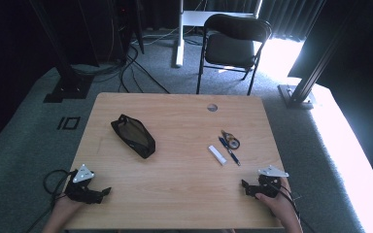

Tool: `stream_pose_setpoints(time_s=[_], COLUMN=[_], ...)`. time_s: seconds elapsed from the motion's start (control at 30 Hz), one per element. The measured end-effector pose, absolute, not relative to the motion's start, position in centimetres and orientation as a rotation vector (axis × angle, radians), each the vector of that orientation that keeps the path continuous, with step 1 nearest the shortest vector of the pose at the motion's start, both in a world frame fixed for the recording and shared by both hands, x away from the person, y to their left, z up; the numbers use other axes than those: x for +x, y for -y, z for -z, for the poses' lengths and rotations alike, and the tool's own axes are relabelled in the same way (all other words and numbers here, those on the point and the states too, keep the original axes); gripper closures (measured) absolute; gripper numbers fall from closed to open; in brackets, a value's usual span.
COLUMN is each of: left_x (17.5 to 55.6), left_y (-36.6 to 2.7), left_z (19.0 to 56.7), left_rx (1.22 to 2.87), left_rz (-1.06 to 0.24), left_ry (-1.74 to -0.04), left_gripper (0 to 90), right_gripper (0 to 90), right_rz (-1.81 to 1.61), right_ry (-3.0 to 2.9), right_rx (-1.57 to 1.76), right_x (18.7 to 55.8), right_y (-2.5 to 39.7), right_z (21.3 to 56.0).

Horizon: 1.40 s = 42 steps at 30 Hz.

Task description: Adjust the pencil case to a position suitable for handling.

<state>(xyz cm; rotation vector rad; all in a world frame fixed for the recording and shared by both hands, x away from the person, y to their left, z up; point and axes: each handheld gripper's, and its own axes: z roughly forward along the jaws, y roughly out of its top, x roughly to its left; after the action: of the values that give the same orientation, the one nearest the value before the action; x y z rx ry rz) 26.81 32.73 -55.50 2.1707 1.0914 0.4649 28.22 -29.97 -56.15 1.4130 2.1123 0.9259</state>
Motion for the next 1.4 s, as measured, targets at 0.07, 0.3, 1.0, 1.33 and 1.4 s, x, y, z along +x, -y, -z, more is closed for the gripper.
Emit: stream_pose_setpoints(time_s=[0.07, 0.3, 1.0, 1.33, 1.4], left_x=[26.8, 26.8, 26.8, 26.8, 26.8], left_y=[-32.7, -32.7, -32.7, -32.7, -32.7], left_z=[55.5, 55.5, 55.5, 55.5, 55.5], left_rx=[2.171, 2.17, 2.171, 2.172, 2.172], left_rz=[-0.465, -0.465, -0.465, -0.464, -0.464], left_ry=[-1.091, -1.092, -1.092, -1.092, -1.092], left_gripper=[1.1, 1.1, 1.1, 1.1, 1.1], right_gripper=[9.5, 11.1, 11.2, 12.7, 12.7], right_rz=[-0.926, -0.912, -1.025, -1.057, -1.055], right_ry=[-2.112, -2.084, -2.064, -2.094, -2.1], right_rx=[1.413, 1.43, 1.329, 1.267, 1.259], right_x=[28.2, 28.2, 29.1, 30.3, 30.5], right_y=[30.0, 30.0, 26.8, 24.3, 23.8], right_z=[56.1, 56.1, 53.5, 52.7, 52.6])
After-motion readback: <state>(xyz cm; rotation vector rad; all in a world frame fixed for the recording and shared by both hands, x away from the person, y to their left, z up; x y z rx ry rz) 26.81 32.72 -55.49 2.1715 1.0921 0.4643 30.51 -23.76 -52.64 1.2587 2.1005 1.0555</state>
